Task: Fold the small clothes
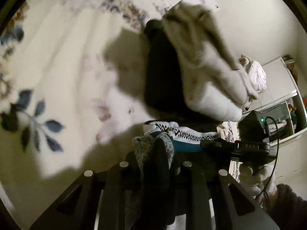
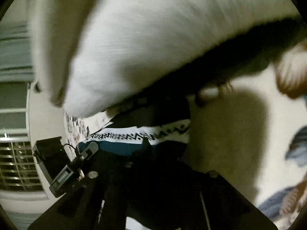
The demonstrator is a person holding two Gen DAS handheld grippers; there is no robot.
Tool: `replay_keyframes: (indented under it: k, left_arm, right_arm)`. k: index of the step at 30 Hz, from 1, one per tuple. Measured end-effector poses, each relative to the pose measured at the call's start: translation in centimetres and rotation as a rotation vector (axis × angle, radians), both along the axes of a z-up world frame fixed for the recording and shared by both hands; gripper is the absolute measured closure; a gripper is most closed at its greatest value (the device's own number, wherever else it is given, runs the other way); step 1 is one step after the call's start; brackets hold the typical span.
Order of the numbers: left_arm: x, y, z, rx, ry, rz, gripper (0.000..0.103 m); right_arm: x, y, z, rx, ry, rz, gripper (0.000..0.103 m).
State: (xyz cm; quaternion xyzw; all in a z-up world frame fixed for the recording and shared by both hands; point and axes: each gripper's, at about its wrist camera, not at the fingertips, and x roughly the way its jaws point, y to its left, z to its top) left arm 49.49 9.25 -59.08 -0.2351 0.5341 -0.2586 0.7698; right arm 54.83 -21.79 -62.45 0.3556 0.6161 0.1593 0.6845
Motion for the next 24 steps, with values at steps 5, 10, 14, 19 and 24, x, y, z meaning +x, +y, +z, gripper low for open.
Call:
replay_keyframes:
  k: [5,10,14,19,24]
  left_arm:
    - [-2.3,-0.3,4.0,0.017,-0.088,0.016,0.085]
    - [-6.8,0.6,8.5,-0.006,-0.172,0.025,0.085]
    - [-11.8,1.1,11.3,-0.007,-0.21,0.018,0.085]
    - [-19.6,2.0,12.3,-0.033,-0.184,0.03,0.082]
    - [-28.1,2.7,10.9,-0.018,-0.11,0.038,0.076]
  right_arm:
    - [-1.8,0.7,4.9,-0.047,-0.106,0.04,0.097]
    - [-5.7,1.2,10.0,-0.067,-0.219,0.095,0.097]
    - [-10.5,0.9,13.1,-0.05,-0.275,0.118,0.097]
    - [-18.9,0.2,15.4,-0.008,-0.308,0.148,0.097]
    - [-27.6,2.5,14.4,0.027,-0.265,0.194,0.097]
